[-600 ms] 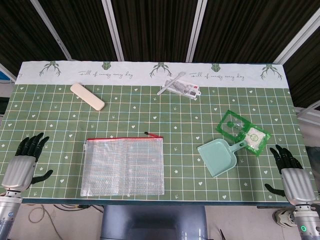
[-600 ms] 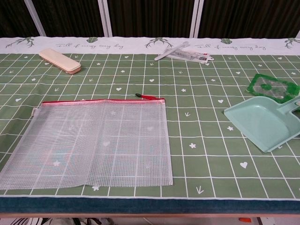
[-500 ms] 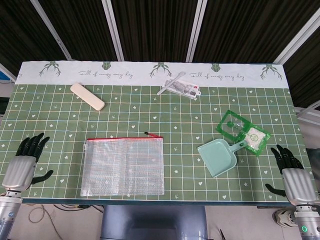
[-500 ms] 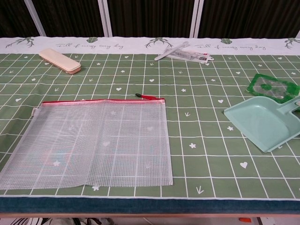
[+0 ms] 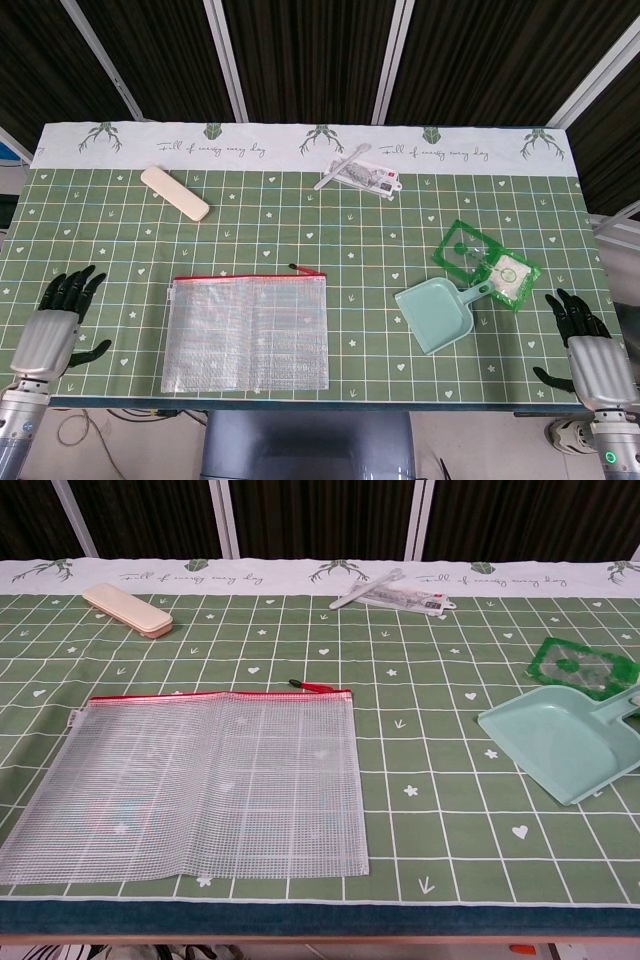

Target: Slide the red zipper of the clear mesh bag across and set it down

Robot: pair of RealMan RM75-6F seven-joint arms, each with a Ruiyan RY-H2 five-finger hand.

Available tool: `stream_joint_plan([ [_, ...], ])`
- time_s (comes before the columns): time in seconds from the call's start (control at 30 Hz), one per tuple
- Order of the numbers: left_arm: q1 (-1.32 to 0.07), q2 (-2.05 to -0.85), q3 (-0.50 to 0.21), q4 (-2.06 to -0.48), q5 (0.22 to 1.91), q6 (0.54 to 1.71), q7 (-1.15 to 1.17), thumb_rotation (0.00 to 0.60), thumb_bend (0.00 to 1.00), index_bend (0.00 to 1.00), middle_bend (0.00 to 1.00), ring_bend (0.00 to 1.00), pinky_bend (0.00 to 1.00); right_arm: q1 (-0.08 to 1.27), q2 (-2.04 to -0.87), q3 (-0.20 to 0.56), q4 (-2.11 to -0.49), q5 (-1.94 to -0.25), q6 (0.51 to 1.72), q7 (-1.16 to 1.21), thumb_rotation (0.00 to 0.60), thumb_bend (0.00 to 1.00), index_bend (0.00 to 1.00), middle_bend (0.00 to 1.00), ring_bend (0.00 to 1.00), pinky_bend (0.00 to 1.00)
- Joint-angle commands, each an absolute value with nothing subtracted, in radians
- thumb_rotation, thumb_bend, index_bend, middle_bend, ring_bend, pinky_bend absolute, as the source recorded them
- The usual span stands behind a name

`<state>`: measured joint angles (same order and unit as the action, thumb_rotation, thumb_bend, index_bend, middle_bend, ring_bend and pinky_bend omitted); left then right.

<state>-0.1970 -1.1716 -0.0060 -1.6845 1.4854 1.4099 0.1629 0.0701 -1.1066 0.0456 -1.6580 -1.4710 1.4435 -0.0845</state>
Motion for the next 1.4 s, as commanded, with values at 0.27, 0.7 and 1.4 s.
stream_joint_plan([
  [0.27, -0.36, -1.168, -0.139, -1.83, 1.381, 1.247, 0.351, 0.6, 0.14, 0.03, 0.0, 0.0, 0.0, 0.074, -1.119, 0.049, -1.661, -1.456, 1.431, -0.093, 0.6, 0.15, 0.0, 0.0, 0.0, 0.21],
  [0.7, -0.779, -1.489, -0.319, -1.696, 0.877, 1.028, 0.843, 0.6, 0.21, 0.28, 0.01, 0.0, 0.0, 0.076, -1.111, 0.06, -1.67, -1.412, 1.407, -0.078, 0.6, 0.15, 0.0, 0.0, 0.0, 0.21],
  [1.4, -1.162, -1.917, -0.326, -1.155, 0.587, 0.912, 1.045, 0.6, 0.25, 0.4, 0.08, 0.0, 0.0, 0.081, -1.099, 0.074, -1.683, -1.352, 1.371, -0.054, 0.6, 0.16, 0.0, 0.0, 0.0, 0.21],
])
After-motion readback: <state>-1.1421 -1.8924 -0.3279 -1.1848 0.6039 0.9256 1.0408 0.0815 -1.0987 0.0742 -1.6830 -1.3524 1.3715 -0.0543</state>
